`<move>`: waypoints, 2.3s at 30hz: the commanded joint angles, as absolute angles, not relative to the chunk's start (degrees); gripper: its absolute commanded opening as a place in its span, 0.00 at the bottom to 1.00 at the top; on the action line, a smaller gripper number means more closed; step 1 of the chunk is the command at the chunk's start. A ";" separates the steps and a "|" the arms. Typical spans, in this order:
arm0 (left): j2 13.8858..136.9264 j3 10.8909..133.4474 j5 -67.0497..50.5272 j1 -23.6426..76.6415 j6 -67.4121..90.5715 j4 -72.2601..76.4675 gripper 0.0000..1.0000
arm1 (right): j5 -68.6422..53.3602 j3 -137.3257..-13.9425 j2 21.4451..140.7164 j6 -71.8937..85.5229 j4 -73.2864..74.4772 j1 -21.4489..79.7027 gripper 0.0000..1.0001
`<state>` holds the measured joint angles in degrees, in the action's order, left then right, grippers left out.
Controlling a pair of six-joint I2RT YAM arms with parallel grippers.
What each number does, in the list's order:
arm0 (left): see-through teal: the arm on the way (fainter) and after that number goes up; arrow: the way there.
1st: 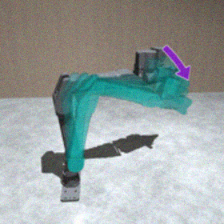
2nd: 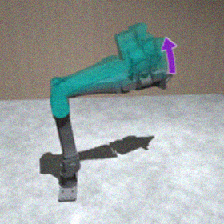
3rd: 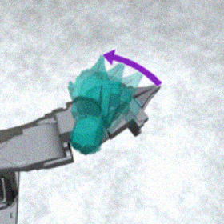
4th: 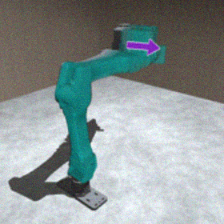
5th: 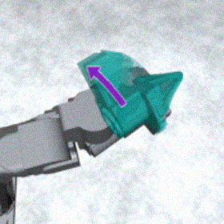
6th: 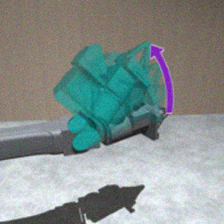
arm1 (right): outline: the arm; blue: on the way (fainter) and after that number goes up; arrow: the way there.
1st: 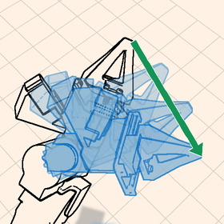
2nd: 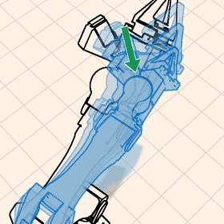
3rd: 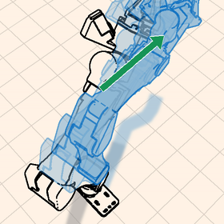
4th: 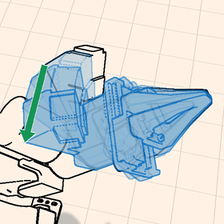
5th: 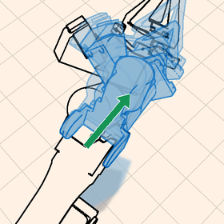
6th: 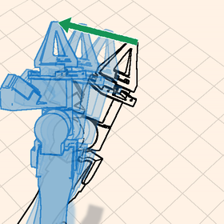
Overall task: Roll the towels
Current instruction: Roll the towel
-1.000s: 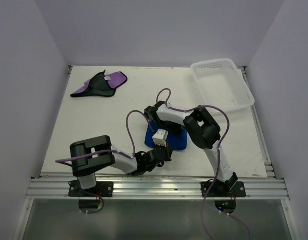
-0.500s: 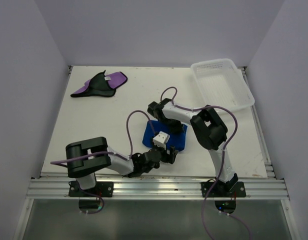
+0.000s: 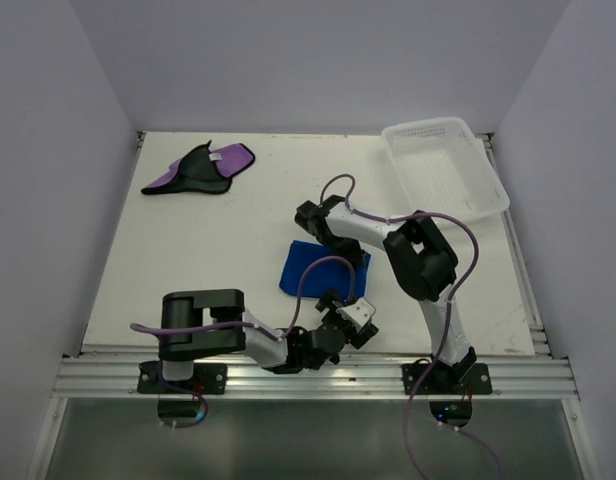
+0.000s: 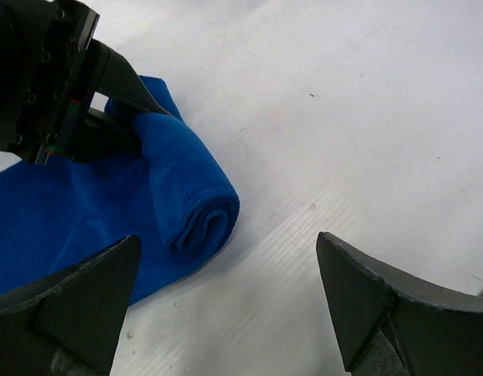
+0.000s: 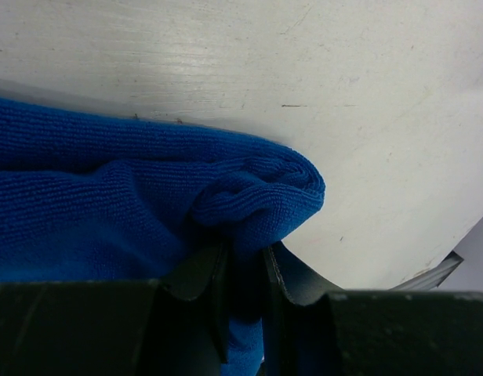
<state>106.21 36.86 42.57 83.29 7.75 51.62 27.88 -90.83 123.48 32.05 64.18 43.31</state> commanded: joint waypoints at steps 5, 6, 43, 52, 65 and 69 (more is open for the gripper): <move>111.44 41.83 50.89 83.41 -6.32 61.87 0.94 | 12.75 -88.42 124.63 33.66 52.03 44.12 0.00; 111.71 42.18 50.98 83.41 -7.55 62.05 0.91 | 12.66 -88.42 124.54 33.49 51.94 44.03 0.00; 102.84 31.12 41.13 74.97 23.27 57.75 0.00 | 9.94 -88.68 122.17 34.36 51.51 42.28 0.19; 101.08 30.41 41.40 75.06 30.93 53.00 0.00 | 7.03 -90.17 118.57 35.59 50.54 40.69 0.45; 100.11 30.24 51.06 78.84 39.81 44.65 0.00 | -3.24 -76.40 102.51 39.63 35.18 33.32 0.65; 100.46 30.15 52.38 79.54 41.83 43.16 0.00 | -8.52 -65.42 96.95 41.66 24.46 31.30 0.73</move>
<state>101.45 30.63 48.53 78.81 37.93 46.09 -1.83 -70.74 101.43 39.05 35.44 32.18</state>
